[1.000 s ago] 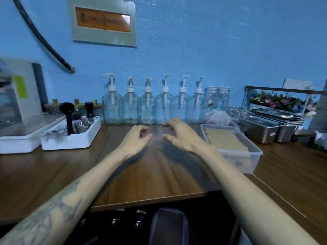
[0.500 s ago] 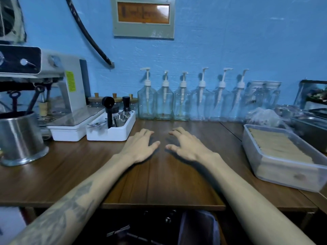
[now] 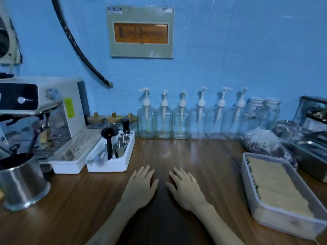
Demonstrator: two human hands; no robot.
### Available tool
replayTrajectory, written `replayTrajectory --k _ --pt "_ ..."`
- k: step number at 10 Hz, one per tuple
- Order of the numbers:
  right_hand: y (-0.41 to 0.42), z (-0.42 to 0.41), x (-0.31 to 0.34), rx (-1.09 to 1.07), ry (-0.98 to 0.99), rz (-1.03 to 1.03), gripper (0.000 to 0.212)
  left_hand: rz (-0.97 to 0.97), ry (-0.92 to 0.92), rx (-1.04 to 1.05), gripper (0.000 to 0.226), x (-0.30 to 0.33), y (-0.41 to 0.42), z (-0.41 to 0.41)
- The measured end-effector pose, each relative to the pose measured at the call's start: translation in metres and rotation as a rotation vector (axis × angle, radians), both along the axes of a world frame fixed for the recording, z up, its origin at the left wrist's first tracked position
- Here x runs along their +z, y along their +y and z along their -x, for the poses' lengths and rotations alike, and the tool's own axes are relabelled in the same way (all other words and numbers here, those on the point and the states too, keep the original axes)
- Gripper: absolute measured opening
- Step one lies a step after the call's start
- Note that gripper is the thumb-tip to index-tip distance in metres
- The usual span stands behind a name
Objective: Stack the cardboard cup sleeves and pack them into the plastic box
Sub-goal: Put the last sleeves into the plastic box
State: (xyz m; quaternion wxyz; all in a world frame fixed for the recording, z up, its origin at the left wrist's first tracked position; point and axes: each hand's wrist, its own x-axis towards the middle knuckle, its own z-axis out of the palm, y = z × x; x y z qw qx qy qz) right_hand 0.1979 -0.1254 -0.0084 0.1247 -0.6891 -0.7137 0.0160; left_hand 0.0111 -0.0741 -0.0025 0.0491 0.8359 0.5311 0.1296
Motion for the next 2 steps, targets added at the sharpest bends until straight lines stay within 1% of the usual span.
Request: replayTrajectory --k 1,2 --pt "-0.004 0.001 0.011 -0.039 0.025 -0.024 0.057 0.018 -0.048 0.023 0.058 0.000 0.003 -0.001" --pt "-0.014 0.008 0.008 -0.061 0.016 -0.003 0.055 0.056 -0.015 -0.006 0.061 -0.011 0.000 0.006"
